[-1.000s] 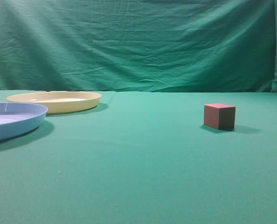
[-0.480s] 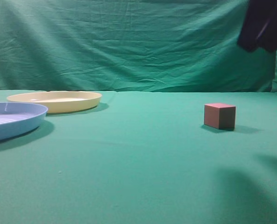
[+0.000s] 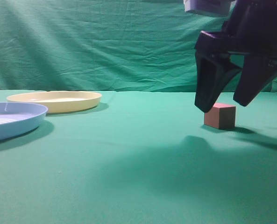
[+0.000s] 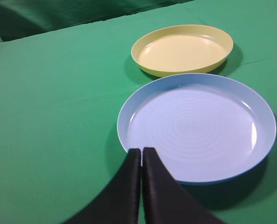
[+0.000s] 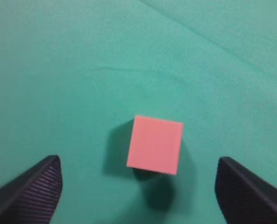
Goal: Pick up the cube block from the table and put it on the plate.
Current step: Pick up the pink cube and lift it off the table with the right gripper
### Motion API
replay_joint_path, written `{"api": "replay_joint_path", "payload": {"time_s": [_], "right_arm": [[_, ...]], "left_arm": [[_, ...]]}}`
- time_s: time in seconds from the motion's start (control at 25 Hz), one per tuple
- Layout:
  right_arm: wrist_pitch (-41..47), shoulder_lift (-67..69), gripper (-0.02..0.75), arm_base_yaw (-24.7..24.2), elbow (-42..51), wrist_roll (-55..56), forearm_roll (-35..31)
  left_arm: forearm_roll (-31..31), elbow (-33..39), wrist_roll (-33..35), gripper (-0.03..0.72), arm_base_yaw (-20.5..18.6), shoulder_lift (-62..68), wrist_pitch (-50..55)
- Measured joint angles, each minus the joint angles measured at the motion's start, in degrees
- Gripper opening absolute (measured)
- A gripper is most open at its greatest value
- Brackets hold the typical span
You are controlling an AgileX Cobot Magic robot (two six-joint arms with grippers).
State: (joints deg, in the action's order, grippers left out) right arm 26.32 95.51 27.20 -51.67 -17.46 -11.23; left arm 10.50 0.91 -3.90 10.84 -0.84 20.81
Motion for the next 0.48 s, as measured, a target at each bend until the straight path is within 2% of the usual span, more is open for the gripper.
{"api": "replay_joint_path", "payload": {"time_s": [0.16,0.28,0.32,0.48], "right_arm": [[-2.33,3.33,0.456,0.00,-0.34,0.00,-0.13],[-2.92,4.84,0.274,0.00,-0.34,-0.10,-0.26],[-3.05,4.94,0.235,0.00,-0.55,-0.10,-0.26],[-2.61,5.51,0.239,0.04,-3.97,-0.54,-0.14]], "left_arm": [[0.00,0.00,0.00,0.000,0.00,0.00,0.00],[0.00,0.00,0.00,0.000,0.00,0.00,0.00],[0.00,0.00,0.00,0.000,0.00,0.00,0.00],[0.00,0.00,0.00,0.000,0.00,0.00,0.00]]}}
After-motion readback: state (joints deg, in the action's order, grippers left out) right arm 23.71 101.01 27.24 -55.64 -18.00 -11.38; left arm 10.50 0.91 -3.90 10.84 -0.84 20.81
